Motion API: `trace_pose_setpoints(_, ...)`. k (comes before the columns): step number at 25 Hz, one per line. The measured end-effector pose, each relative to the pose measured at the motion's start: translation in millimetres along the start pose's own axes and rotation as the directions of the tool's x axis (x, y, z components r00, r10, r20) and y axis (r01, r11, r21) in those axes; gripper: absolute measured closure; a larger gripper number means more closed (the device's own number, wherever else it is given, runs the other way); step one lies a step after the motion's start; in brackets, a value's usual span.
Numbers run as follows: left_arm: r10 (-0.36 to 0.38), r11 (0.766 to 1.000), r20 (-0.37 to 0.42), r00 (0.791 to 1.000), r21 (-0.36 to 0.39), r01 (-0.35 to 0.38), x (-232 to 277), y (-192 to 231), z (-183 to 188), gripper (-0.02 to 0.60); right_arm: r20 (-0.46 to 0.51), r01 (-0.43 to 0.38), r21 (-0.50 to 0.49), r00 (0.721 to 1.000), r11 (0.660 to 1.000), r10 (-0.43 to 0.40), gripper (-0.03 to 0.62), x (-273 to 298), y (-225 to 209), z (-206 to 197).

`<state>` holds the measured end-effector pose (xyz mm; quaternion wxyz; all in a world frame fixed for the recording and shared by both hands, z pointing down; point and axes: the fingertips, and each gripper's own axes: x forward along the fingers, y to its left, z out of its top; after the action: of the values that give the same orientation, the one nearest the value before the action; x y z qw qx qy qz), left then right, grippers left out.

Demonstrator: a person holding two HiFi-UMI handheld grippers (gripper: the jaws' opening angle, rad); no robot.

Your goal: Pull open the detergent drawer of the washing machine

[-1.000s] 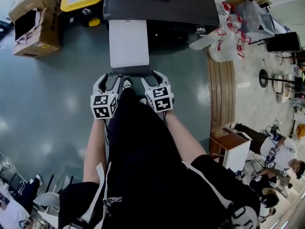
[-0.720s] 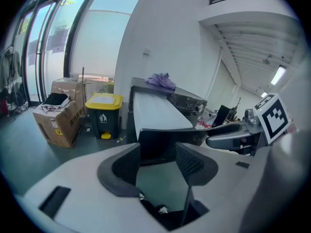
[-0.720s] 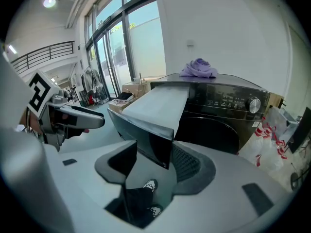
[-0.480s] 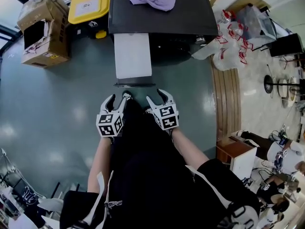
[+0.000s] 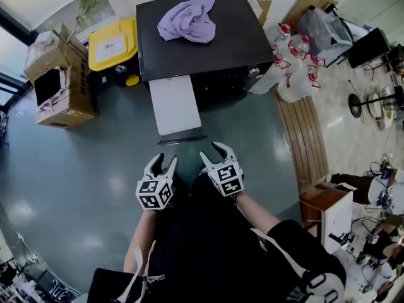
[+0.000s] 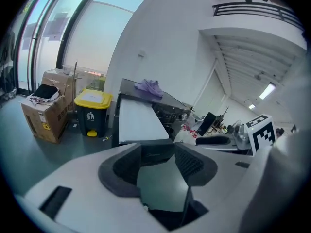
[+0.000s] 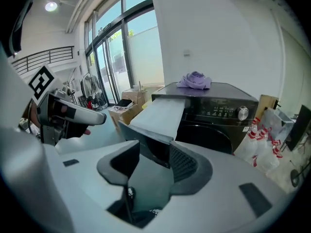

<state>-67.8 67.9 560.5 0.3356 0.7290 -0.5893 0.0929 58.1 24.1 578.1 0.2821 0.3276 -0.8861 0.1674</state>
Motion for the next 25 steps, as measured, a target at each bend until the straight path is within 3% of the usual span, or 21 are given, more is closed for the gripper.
trace_pose_setpoints(5,-0.077,0.996,0.01,0.997,0.044,0.076,-1,-4,33,0.368,0.037,0.012,-0.005,0.999,1.0,-0.012,0.437,2,14,36)
trace_pose_setpoints(8,-0.133,0.989,0.021,0.991,0.075,0.131,-1,-4,55,0.467,0.064,0.006,0.032,0.998,0.999,-0.008,0.514,8,24,57)
trace_pose_setpoints(11,-0.135,0.985,0.048,0.99,0.112,0.129,0,0,78,0.526,0.091,0.005,0.061,0.996,0.998,-0.011,0.585,13,29,81)
trace_pose_setpoints(17,-0.154,0.961,0.13,0.98,0.25,0.118,-4,-17,134,0.558,0.162,0.016,0.019,0.987,1.0,-0.019,0.585,8,34,137)
trace_pose_setpoints(25,-0.17,0.949,0.301,0.938,0.307,0.073,-40,-50,224,0.559,0.314,0.055,0.002,0.948,0.999,-0.053,0.586,-33,34,222)
